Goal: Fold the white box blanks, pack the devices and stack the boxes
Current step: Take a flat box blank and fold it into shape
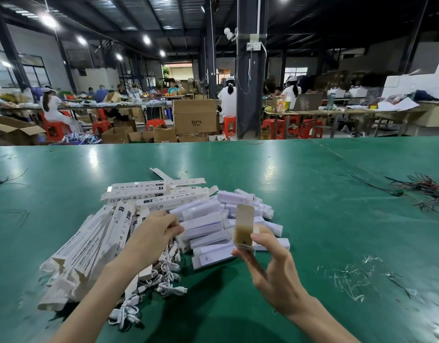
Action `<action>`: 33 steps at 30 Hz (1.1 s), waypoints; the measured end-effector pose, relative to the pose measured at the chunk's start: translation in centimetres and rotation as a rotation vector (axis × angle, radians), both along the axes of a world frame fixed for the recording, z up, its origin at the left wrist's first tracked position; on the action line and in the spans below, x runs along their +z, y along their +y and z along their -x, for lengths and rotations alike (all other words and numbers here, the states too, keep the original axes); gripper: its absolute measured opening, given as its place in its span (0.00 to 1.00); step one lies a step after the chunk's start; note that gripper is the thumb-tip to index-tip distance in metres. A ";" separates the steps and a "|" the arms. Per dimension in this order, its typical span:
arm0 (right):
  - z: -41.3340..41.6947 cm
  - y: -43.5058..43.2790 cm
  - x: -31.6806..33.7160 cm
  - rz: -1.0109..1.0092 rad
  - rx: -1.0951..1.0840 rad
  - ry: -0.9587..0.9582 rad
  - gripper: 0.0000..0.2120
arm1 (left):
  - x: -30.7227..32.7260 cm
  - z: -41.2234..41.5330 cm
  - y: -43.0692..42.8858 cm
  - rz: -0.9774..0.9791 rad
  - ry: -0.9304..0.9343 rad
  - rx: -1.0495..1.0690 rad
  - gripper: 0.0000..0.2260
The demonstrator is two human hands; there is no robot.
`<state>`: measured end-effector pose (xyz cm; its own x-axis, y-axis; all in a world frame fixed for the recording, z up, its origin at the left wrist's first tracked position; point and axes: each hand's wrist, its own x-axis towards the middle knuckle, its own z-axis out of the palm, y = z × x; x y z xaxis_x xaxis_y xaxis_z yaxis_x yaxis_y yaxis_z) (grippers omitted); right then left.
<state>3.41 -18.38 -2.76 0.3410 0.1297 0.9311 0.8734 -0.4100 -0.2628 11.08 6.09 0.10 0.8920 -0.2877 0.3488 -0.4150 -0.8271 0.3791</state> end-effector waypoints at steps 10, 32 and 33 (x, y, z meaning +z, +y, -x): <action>-0.5 0.1 -0.5 -0.009 0.018 0.046 0.37 | -1.5 0.1 -0.3 -0.398 0.214 -0.063 0.07; -0.2 0.4 -0.9 0.004 -0.056 0.168 0.30 | 8.1 8.3 -6.0 1.584 0.437 -0.554 0.10; -0.1 0.5 -0.8 0.004 -0.059 0.182 0.27 | 8.4 8.9 -6.6 1.569 0.438 -0.593 0.10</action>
